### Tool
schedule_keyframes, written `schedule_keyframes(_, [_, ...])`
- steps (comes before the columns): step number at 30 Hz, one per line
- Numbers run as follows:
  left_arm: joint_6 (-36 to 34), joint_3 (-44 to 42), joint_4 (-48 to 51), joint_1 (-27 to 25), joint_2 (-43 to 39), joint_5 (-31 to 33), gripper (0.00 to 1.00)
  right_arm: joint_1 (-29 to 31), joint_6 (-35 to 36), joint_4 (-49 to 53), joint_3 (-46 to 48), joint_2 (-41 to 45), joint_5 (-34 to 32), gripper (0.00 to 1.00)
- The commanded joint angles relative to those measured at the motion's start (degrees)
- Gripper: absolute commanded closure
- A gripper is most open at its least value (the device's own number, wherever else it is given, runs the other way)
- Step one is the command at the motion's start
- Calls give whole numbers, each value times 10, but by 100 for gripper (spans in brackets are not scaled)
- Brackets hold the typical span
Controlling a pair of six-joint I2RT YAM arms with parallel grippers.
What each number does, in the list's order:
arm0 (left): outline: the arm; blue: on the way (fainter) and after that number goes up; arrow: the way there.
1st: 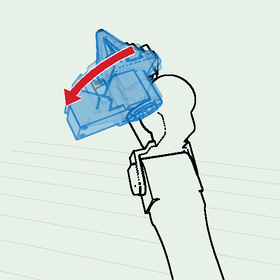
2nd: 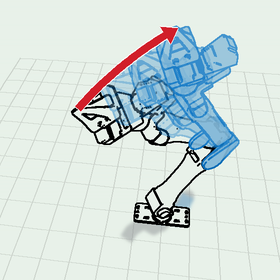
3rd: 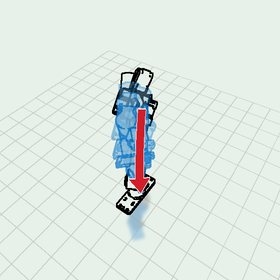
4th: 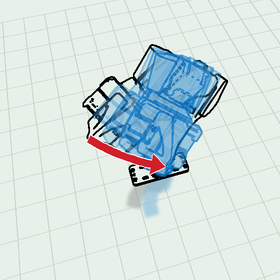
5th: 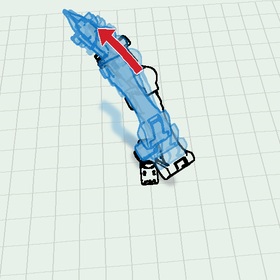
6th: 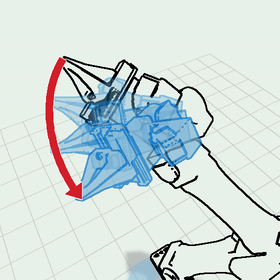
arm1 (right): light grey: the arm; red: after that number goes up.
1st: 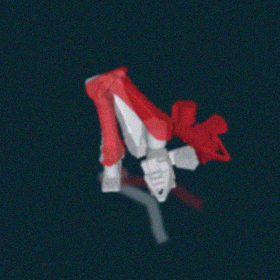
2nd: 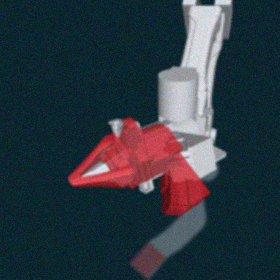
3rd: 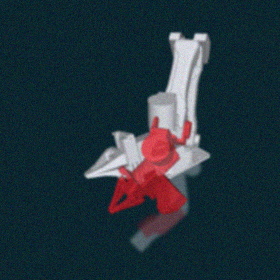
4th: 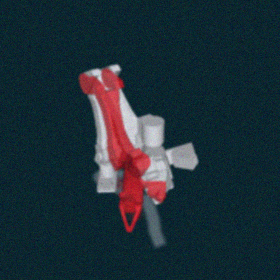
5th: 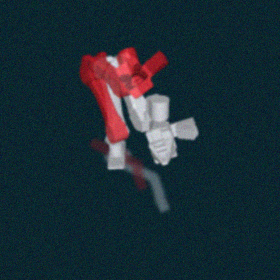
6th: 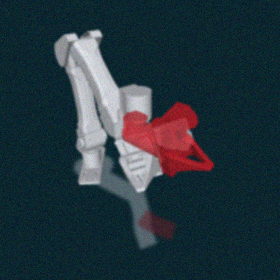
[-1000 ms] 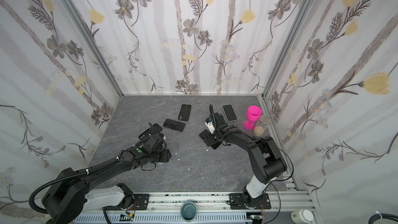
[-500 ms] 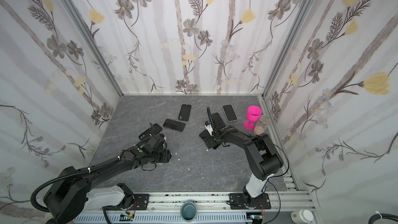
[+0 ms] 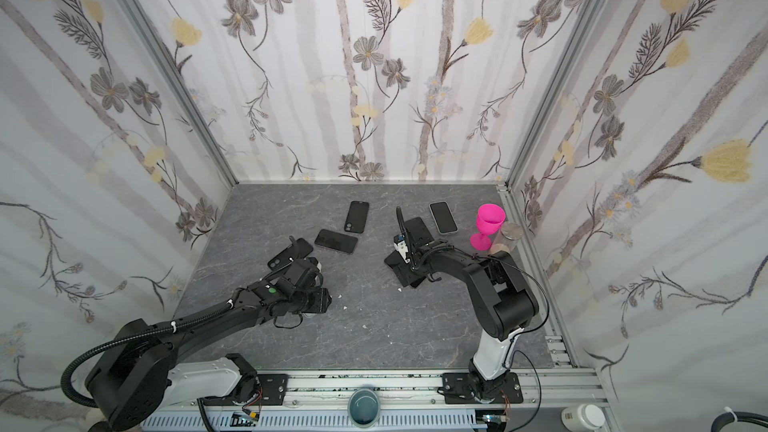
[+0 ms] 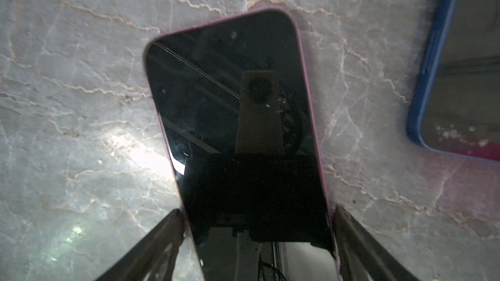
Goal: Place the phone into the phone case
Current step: 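Grasp a pink-rimmed black phone with the right gripper while the left hovers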
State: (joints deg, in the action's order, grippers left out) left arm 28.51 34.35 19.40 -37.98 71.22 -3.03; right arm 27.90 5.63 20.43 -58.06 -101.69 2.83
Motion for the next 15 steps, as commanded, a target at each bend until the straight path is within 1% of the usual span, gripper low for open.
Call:
schedule_keyframes(1, [-5, 6, -7, 1, -1, 6, 45, 1, 9, 24, -5, -11, 14, 18])
schedule_keyframes(15, [-11, 4, -5, 3, -3, 13, 44, 5, 17, 36, -12, -27, 12, 32])
